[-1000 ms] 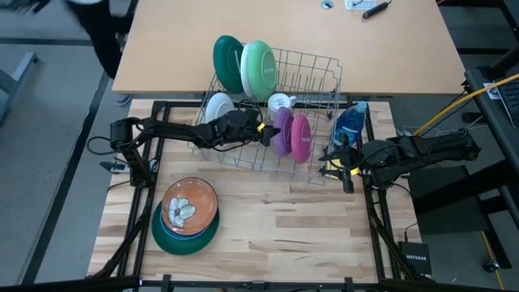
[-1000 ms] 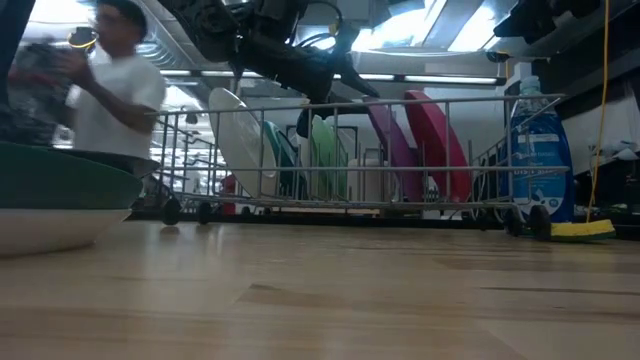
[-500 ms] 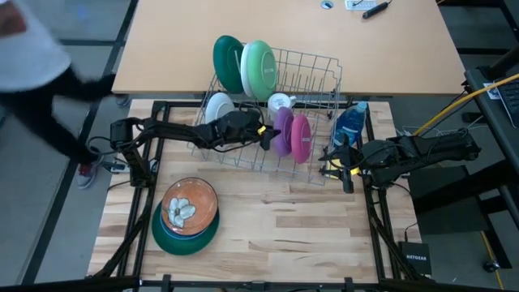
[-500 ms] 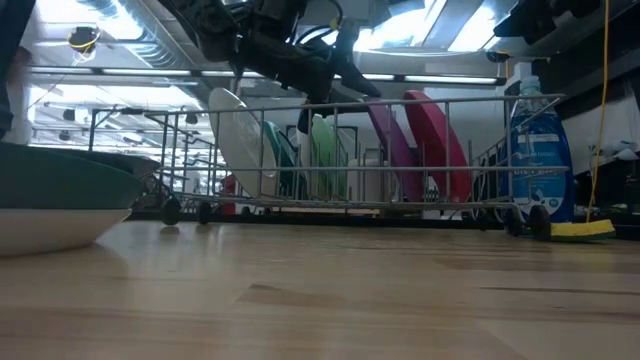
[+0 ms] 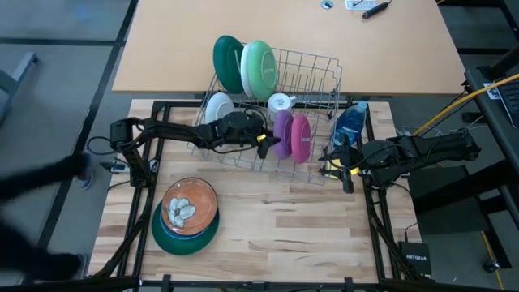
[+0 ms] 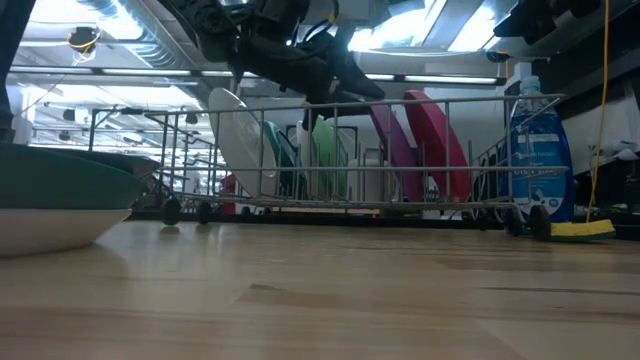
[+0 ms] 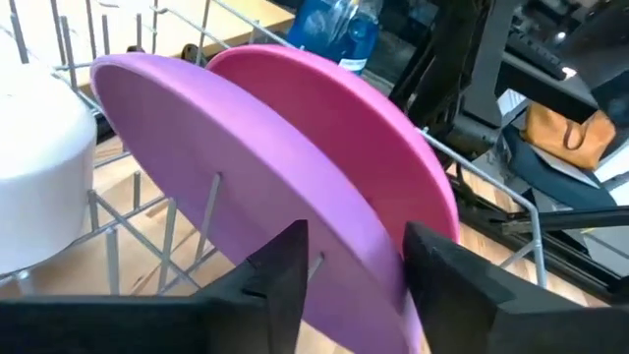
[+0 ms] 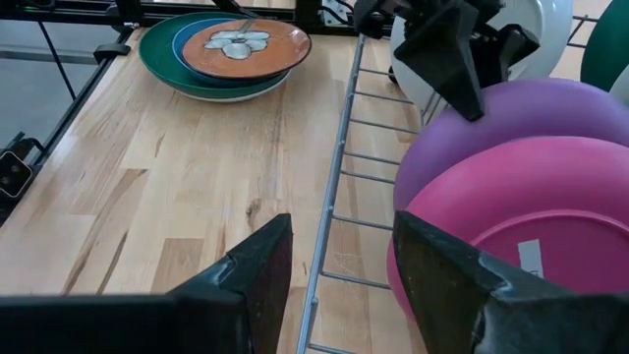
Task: Sort dishes
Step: Put the violet plate in the dish rack, then put the brown plate in the dish rack
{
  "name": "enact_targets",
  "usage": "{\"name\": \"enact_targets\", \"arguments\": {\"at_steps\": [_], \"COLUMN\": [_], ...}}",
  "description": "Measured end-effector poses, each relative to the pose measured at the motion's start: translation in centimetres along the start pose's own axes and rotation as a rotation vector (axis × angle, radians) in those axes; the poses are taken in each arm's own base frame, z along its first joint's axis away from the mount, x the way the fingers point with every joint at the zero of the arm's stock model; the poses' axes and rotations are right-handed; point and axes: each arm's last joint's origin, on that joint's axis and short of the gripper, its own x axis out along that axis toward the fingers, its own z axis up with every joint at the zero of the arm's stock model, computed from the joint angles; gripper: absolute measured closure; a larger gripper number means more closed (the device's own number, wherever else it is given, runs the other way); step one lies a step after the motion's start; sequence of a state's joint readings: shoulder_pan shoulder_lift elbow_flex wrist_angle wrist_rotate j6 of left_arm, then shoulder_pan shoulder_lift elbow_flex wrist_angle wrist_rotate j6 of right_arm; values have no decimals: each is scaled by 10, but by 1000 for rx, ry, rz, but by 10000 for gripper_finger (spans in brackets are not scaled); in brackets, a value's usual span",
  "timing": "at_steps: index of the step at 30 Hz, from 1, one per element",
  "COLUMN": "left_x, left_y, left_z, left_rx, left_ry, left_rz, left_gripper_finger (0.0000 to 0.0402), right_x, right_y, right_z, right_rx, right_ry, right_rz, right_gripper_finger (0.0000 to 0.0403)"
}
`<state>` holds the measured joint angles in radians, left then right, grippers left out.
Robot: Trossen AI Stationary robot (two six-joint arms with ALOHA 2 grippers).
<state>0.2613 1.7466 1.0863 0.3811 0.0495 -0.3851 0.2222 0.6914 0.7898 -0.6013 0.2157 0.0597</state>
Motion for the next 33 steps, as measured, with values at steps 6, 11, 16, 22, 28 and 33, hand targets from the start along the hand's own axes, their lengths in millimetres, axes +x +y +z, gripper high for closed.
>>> {"name": "enact_targets", "arguments": {"at_steps": [6, 11, 16, 22, 28, 33], "left_x": [0, -6, -25, -48, -85, -121], "left_y": [2, 7, 9, 2, -12, -36], "left_z": [0, 4, 13, 26, 34, 22], "left_rx": [-1, -19, -23, 45, 72, 67], "left_ry": [5, 36, 109, 127, 235, 450], "left_rz": [7, 15, 59, 71, 13, -77], "left_gripper_finger": [194, 176, 174, 174, 174, 174], "right_x": [0, 0, 0, 0, 0, 0], "right_y": [0, 0, 0, 0, 1, 2], "right_z": [0, 0, -1, -1, -1, -1], "right_rx": [0, 1, 36, 38, 71, 122], "right_ry": [0, 0, 7, 9, 11, 16], "right_rz": [0, 0, -1, -1, 27, 77], "right_gripper_finger": [221, 221, 221, 221, 221, 221]}}
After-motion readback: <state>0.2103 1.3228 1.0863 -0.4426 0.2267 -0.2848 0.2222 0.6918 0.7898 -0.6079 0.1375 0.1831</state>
